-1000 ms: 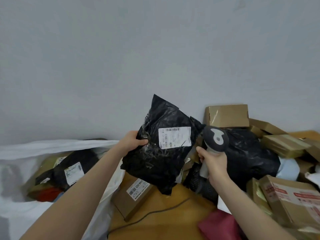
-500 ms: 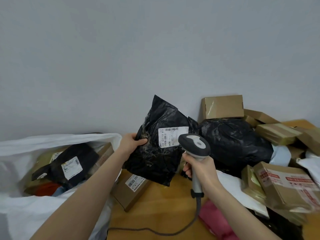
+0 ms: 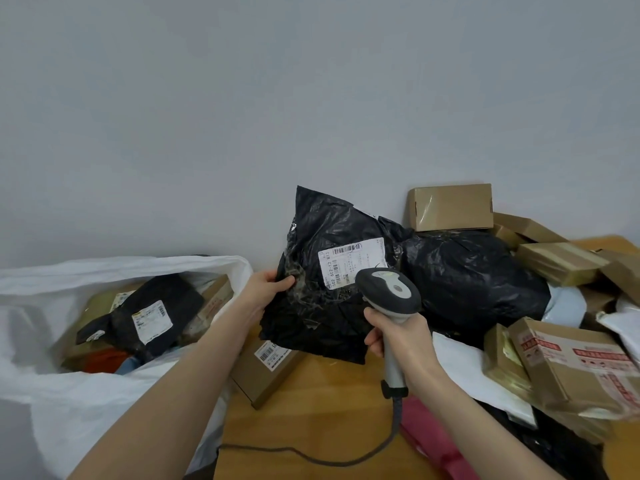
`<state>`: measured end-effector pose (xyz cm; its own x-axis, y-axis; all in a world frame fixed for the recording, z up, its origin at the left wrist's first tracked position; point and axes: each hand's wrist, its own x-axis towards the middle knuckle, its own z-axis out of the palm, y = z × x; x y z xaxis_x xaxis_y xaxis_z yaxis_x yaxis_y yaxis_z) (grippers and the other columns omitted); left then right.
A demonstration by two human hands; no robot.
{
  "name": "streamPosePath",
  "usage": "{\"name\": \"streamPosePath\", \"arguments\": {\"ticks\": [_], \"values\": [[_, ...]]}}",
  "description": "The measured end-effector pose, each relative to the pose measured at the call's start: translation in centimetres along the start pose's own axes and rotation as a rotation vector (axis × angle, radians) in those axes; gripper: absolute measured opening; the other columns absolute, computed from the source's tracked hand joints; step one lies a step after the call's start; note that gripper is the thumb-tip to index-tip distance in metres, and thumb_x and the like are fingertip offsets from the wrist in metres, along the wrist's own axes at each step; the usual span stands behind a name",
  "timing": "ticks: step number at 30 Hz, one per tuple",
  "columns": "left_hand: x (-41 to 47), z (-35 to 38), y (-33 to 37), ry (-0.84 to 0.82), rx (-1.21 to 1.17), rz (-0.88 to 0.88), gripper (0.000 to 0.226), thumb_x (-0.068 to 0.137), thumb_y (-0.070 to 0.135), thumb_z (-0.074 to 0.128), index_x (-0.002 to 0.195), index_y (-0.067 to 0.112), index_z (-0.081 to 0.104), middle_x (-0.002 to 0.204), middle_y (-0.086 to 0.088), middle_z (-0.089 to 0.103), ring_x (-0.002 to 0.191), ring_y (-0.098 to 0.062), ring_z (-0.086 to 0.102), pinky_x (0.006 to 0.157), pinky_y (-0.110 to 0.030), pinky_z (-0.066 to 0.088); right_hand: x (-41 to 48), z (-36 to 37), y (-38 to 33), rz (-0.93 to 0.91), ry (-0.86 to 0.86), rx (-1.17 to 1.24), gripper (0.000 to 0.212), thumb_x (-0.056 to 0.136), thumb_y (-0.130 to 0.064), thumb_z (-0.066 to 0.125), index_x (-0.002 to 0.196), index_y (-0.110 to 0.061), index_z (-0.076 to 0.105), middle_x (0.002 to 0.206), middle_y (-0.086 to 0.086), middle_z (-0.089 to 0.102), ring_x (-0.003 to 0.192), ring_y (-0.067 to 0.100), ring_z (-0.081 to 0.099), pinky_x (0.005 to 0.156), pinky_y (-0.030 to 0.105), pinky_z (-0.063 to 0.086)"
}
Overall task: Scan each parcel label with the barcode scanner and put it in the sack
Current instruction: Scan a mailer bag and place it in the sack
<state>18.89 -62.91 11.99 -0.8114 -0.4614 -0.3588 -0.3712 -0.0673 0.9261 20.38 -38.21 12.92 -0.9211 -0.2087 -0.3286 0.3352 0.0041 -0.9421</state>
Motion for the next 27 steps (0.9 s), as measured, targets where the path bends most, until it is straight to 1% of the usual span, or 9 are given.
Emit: {"name": "streamPosePath", "arguments": {"ticks": [3,6,10,14,16,21,22,25,27], "values": [[0.0,0.2,-0.2,0.047,0.011,-0.005,0.015,0.088,0.004,0.065,0.103,0.003,0.067,0.085,-0.006,0.07,0.077,-0.018,0.067,0.067,-0.025,0.052,-0.1,-0.3,-0.2,0.003,-0.004,-0.033,0.024,0.085,-0.014,0.07,0.066,-0.002,0.064,0.053,0.012,0.064,0.041,0.015,0.052,0.047,0.026,0.044],[0.1,0.5,-0.3,0.079,0.007,-0.017,0.02,0.089,0.005,0.064,0.109,0.002,0.066,0.086,-0.007,0.069,0.078,-0.02,0.065,0.07,-0.027,0.052,-0.2,-0.5,-0.2,-0.001,-0.008,-0.109,0.03,0.084,-0.016,0.069,0.057,-0.004,0.063,0.051,0.009,0.063,0.041,0.014,0.053,0.049,0.025,0.044],[0.1,0.8,-0.4,0.103,0.042,-0.022,0.022,0.09,0.005,0.064,0.111,0.001,0.066,0.082,-0.006,0.068,0.075,-0.019,0.065,0.068,-0.027,0.051,-0.2,-0.7,-0.3,-0.011,-0.009,-0.17,0.037,0.083,-0.016,0.068,0.048,-0.008,0.06,0.048,0.006,0.062,0.042,0.014,0.052,0.052,0.026,0.044],[-0.1,1.1,-0.4,0.11,0.061,-0.018,0.021,0.091,0.003,0.062,0.111,0.0,0.065,0.08,-0.004,0.067,0.072,-0.016,0.063,0.062,-0.023,0.049,-0.2,-0.8,-0.5,-0.011,-0.021,-0.183,0.036,0.083,-0.016,0.068,0.048,-0.008,0.059,0.047,0.005,0.061,0.04,0.014,0.051,0.051,0.026,0.043],[-0.1,1.2,-0.5,0.115,0.064,-0.02,0.021,0.091,0.003,0.062,0.111,-0.001,0.065,0.079,-0.005,0.067,0.071,-0.016,0.063,0.061,-0.023,0.049,-0.2,-0.9,-0.5,-0.005,-0.031,-0.178,0.035,0.083,-0.015,0.068,0.049,-0.008,0.059,0.047,0.005,0.06,0.04,0.013,0.05,0.05,0.025,0.043],[0.1,0.9,-0.7,0.123,0.08,-0.043,0.027,0.09,0.006,0.063,0.116,0.0,0.064,0.085,-0.007,0.069,0.076,-0.02,0.065,0.076,-0.031,0.052,0.0,-1.1,-0.5,0.026,-0.042,-0.139,0.031,0.083,-0.013,0.069,0.054,-0.007,0.059,0.046,0.005,0.059,0.038,0.013,0.049,0.048,0.026,0.041],[0.1,0.8,-0.8,0.125,0.082,-0.042,0.028,0.09,0.006,0.063,0.117,-0.001,0.064,0.085,-0.007,0.069,0.077,-0.02,0.065,0.076,-0.031,0.052,0.0,-1.1,-0.5,0.028,-0.045,-0.132,0.031,0.082,-0.013,0.069,0.054,-0.007,0.059,0.047,0.005,0.059,0.038,0.014,0.049,0.048,0.026,0.041],[-0.4,0.7,-0.9,0.138,0.081,-0.038,0.026,0.091,0.005,0.063,0.116,0.0,0.064,0.084,-0.006,0.069,0.075,-0.018,0.065,0.066,-0.025,0.051,0.0,-1.1,-0.5,0.026,-0.064,-0.129,0.031,0.082,-0.012,0.069,0.053,-0.007,0.059,0.047,0.006,0.058,0.04,0.015,0.049,0.049,0.028,0.041],[-0.8,0.6,-0.9,0.152,0.084,-0.04,0.026,0.091,0.005,0.062,0.117,0.001,0.064,0.084,-0.006,0.069,0.075,-0.018,0.065,0.063,-0.024,0.05,-0.1,-1.2,-0.4,0.013,-0.081,-0.141,0.032,0.082,-0.012,0.069,0.052,-0.007,0.058,0.047,0.006,0.058,0.04,0.015,0.049,0.048,0.027,0.041]]}}
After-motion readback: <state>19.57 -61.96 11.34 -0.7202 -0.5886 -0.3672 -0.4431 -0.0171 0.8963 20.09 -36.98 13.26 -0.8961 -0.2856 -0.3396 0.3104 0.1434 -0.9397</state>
